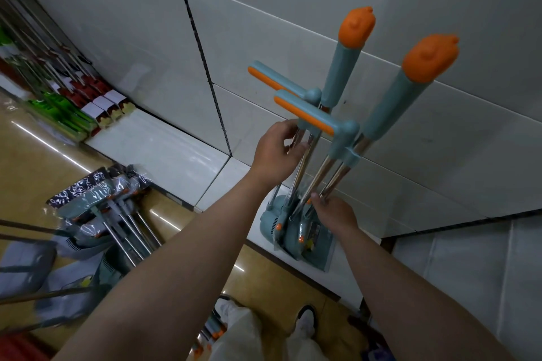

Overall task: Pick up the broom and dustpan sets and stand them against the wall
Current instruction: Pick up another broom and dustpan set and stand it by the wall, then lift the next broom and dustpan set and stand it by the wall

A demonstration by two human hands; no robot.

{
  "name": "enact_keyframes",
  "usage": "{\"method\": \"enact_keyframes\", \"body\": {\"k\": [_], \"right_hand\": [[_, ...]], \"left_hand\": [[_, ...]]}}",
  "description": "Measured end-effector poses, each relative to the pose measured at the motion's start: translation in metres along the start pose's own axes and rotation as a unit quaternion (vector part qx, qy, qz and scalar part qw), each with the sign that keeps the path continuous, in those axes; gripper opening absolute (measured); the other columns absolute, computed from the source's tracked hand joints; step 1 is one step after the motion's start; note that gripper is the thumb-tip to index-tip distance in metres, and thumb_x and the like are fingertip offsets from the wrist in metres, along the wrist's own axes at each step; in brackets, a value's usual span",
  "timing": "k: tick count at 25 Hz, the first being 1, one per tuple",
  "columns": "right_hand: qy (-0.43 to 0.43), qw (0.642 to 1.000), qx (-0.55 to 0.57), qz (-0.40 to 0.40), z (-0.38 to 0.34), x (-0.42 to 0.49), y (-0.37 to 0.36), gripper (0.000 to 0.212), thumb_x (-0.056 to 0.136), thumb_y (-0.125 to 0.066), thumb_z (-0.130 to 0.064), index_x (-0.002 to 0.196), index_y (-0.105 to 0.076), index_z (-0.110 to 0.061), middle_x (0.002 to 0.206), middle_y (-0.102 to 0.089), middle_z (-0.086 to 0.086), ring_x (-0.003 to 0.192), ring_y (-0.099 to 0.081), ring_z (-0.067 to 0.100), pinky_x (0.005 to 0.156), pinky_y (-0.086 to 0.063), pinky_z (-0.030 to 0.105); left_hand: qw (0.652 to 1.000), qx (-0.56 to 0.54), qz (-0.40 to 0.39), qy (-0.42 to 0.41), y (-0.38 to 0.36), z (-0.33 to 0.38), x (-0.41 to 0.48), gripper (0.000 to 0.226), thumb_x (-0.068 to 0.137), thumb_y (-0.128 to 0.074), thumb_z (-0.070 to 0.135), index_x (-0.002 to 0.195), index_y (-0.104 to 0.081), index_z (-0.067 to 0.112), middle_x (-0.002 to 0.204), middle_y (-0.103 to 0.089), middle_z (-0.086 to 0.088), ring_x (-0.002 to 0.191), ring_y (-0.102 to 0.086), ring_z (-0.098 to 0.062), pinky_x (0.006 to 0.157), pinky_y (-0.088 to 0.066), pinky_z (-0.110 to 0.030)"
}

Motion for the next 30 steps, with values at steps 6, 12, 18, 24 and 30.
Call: {"method": "enact_keyframes", "body": {"k": [6, 12, 18, 24, 30], "right_hand": [[-0.089, 0.993, 0.073, -0.039, 0.007, -0.004, -0.04, 0.059, 0.099, -0.033, -0.056, 0.114, -0.064, -0.009, 0.109, -0.067, 0.014, 0.1, -0.066, 0.029, 0.087, -0.054, 0.039], [-0.013, 0.983, 0.157, -0.094, -0.066, -0.017, -0.096, 0.015, 0.09, -0.054, -0.032, 0.088, -0.066, -0.023, 0.085, -0.067, 0.001, 0.079, -0.064, 0.018, 0.071, -0.051, 0.037], [0.098, 0.972, 0.17, -0.132, -0.205, -0.044, -0.168, 0.02, 0.098, -0.055, -0.033, 0.112, -0.063, -0.021, 0.103, -0.073, -0.002, 0.088, -0.073, 0.016, 0.081, -0.055, 0.038], [0.164, 0.954, 0.071, -0.241, -0.284, -0.086, -0.279, 0.023, 0.099, -0.057, -0.031, 0.119, -0.06, -0.021, 0.105, -0.073, 0.0, 0.093, -0.073, 0.016, 0.085, -0.057, 0.036], [0.208, 0.919, -0.023, -0.333, -0.341, -0.116, -0.397, 0.03, 0.097, -0.06, -0.025, 0.126, -0.057, -0.019, 0.114, -0.07, 0.004, 0.093, -0.072, 0.018, 0.077, -0.055, 0.034]], "left_hand": [[0.999, -0.001, -0.028, 0.02, 0.01, -0.024, -0.01, 0.041, 0.091, -0.071, 0.017, 0.131, -0.06, 0.017, 0.128, -0.063, -0.001, 0.115, -0.06, -0.016, 0.099, -0.053, -0.039], [0.997, -0.026, -0.012, 0.075, 0.066, -0.076, -0.031, 0.035, 0.091, -0.071, 0.023, 0.125, -0.064, 0.022, 0.116, -0.067, 0.003, 0.103, -0.065, -0.013, 0.091, -0.055, -0.03], [0.979, -0.081, 0.112, 0.148, 0.19, -0.155, -0.084, 0.031, 0.091, -0.071, 0.023, 0.121, -0.066, 0.023, 0.11, -0.069, 0.008, 0.097, -0.067, -0.006, 0.081, -0.05, -0.012], [0.918, -0.123, 0.276, 0.256, 0.308, -0.252, -0.195, 0.025, 0.091, -0.071, 0.022, 0.116, -0.066, 0.025, 0.102, -0.068, 0.01, 0.081, -0.063, 0.001, 0.07, -0.049, -0.012], [0.841, -0.119, 0.409, 0.333, 0.383, -0.321, -0.292, 0.024, 0.091, -0.071, 0.02, 0.115, -0.068, 0.019, 0.098, -0.067, 0.01, 0.082, -0.061, -0.003, 0.073, -0.049, -0.014]]}}
Point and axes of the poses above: each hand's wrist, its own x-axis towards the middle knuckle, its own y-axis out of the back of the hand, z = x × y, the point moved 10 cm from there along x, towards the middle knuckle
